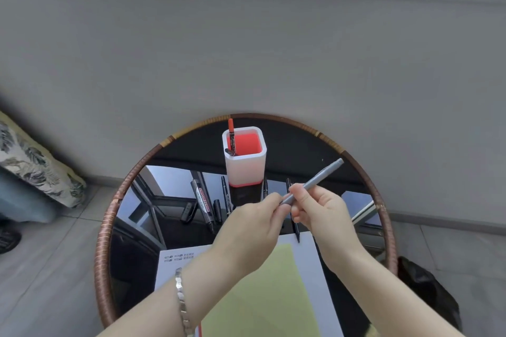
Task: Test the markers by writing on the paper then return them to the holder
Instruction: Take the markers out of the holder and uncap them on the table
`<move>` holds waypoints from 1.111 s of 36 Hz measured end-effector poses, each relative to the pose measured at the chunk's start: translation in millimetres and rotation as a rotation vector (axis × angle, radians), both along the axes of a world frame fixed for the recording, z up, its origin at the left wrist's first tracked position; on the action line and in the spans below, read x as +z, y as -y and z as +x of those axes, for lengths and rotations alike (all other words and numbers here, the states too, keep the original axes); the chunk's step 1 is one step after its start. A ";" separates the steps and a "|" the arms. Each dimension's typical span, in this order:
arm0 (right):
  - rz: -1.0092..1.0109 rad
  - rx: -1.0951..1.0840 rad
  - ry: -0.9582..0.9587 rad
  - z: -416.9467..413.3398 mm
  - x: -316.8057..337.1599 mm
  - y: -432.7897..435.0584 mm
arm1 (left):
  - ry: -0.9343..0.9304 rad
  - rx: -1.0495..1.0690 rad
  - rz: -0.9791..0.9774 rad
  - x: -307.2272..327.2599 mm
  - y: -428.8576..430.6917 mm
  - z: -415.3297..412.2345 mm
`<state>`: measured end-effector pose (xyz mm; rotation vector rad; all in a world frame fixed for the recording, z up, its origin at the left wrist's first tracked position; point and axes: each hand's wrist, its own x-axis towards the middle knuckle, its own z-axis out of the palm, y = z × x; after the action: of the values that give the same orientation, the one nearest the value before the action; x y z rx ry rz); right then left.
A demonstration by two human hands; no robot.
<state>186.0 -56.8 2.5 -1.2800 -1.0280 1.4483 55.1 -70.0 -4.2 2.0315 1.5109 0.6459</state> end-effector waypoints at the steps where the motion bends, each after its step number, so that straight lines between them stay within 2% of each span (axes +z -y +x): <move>1: 0.006 -0.001 0.005 2.0 -0.9 0.5 | 0.010 -0.002 -0.028 -1.4 -0.4 1.1; 4: 0.024 -0.020 0.068 11.8 -2.1 -3.9 | 0.004 0.011 -0.130 -4.8 0.0 4.1; 7: 0.035 -0.071 0.368 36.5 -9.4 -24.1 | 0.014 0.096 -0.257 -12.2 0.6 5.4; 10: -0.042 -0.004 0.716 63.2 -31.1 -46.4 | 0.061 0.211 -0.261 -21.8 -0.6 5.2; 13: -0.150 0.069 0.915 73.0 -59.9 -56.1 | 0.083 0.236 -0.298 -25.4 -0.6 8.7; 16: -0.136 0.080 1.045 72.9 -72.9 -57.4 | 0.124 0.238 -0.349 -25.5 -4.8 17.2; 21: -0.104 0.038 1.058 70.4 -75.5 -56.3 | 0.010 0.213 -0.258 -32.6 -25.2 47.2; 26: -0.097 0.038 1.016 71.0 -82.0 -50.7 | -0.269 0.120 -0.145 -47.1 -49.0 79.9; 32: -0.127 0.035 0.893 75.3 -81.9 -48.3 | -0.429 0.027 -0.091 -60.1 -58.4 92.2; 37: -0.141 0.055 0.876 77.7 -79.2 -49.2 | -0.392 0.009 -0.028 -56.6 -56.8 82.6; 40: 0.017 0.031 0.889 69.9 -65.2 -49.0 | -0.290 0.032 0.080 -46.4 -51.3 60.6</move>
<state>255.9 -7.8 -62.6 -1.9586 -1.6143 0.8549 115.7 -18.7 -50.7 2.2425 1.7066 0.4443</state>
